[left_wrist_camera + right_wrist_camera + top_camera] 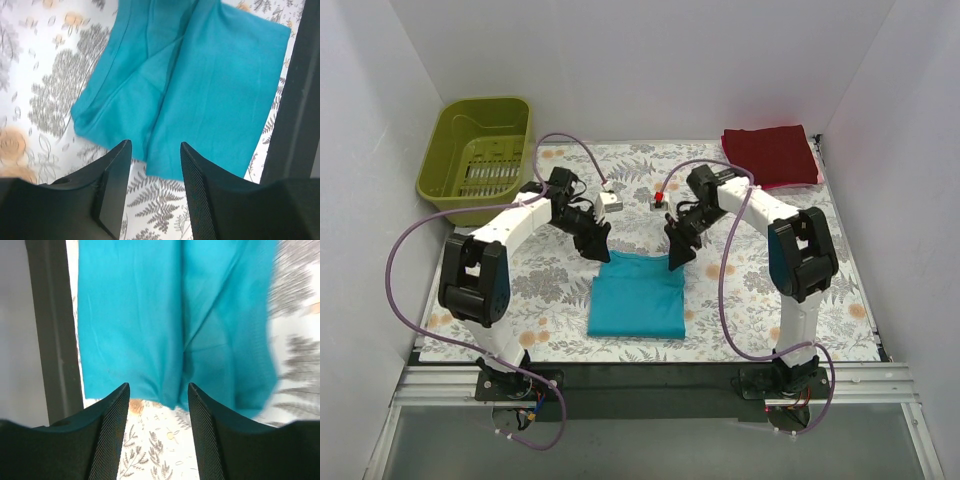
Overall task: Fold and stack the t-shirts
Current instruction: Fold the tshirt
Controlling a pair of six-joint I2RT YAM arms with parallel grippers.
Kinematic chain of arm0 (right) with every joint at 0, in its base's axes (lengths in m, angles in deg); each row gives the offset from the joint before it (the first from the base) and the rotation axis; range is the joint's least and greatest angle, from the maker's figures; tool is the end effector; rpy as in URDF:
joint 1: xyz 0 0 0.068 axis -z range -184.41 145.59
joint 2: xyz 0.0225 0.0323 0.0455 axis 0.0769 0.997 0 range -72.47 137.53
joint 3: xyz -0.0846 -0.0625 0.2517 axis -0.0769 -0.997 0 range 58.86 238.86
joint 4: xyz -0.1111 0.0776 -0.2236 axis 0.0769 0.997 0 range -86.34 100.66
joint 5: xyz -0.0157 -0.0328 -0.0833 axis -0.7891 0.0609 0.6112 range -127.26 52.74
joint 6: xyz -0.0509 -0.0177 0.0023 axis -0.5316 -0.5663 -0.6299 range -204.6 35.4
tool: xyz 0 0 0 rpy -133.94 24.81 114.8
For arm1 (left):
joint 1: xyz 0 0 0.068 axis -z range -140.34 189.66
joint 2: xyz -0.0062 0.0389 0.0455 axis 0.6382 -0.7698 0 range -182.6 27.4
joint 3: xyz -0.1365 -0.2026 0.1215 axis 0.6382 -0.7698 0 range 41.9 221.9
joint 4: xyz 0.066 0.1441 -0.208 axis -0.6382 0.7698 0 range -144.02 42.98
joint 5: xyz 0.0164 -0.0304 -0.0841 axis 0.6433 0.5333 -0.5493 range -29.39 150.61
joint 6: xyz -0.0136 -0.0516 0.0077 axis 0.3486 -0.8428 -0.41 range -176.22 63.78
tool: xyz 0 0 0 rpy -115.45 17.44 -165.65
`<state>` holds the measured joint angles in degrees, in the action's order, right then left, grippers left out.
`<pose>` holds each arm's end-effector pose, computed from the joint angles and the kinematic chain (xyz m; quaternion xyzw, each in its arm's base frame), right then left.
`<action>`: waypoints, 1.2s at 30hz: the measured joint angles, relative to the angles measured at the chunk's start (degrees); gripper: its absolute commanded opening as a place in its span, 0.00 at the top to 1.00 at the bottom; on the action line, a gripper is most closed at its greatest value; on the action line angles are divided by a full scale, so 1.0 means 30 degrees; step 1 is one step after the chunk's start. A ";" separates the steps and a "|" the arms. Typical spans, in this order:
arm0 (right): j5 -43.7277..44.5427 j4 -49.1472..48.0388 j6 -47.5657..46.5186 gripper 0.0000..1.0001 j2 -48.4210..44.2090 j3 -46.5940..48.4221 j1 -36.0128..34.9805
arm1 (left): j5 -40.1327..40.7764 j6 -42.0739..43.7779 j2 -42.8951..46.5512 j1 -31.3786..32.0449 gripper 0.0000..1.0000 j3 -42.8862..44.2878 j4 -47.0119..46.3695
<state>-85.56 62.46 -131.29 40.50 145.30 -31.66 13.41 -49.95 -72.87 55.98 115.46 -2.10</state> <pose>0.3229 0.1963 0.2035 -0.5616 0.7184 0.3967 0.1056 0.3116 -0.1185 0.2206 0.2175 0.8864 -0.4049 0.0555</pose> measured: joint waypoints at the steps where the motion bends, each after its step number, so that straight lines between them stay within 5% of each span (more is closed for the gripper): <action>1: -0.0277 -0.0022 0.0240 0.50 0.0015 0.0430 0.0197 | -0.0015 0.0036 0.0000 0.0328 0.56 0.0240 -0.0022; 8: -0.2710 -0.0211 0.3337 0.84 0.2331 0.3993 0.1362 | -0.0168 -0.0277 -0.1122 0.2943 0.56 0.0488 -0.0918; 14: -0.3759 -0.0831 0.5858 0.85 0.4867 0.4087 0.1253 | -0.0131 -0.0583 -0.3330 0.3548 0.55 0.0860 -0.1537; 28: -0.5333 -0.1931 0.7592 0.87 0.5187 0.3723 0.1180 | -0.0270 -0.0707 -0.3905 0.4605 0.58 0.0852 -0.1676; 36: -0.5632 -0.2200 0.7621 0.88 0.5224 0.3220 0.1122 | -0.0262 -0.0576 -0.3905 0.4918 0.85 0.0714 -0.1268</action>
<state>-102.45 55.86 -108.43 56.17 154.96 -28.29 12.63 -51.68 -84.58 70.73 117.60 -5.90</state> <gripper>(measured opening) 0.129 0.189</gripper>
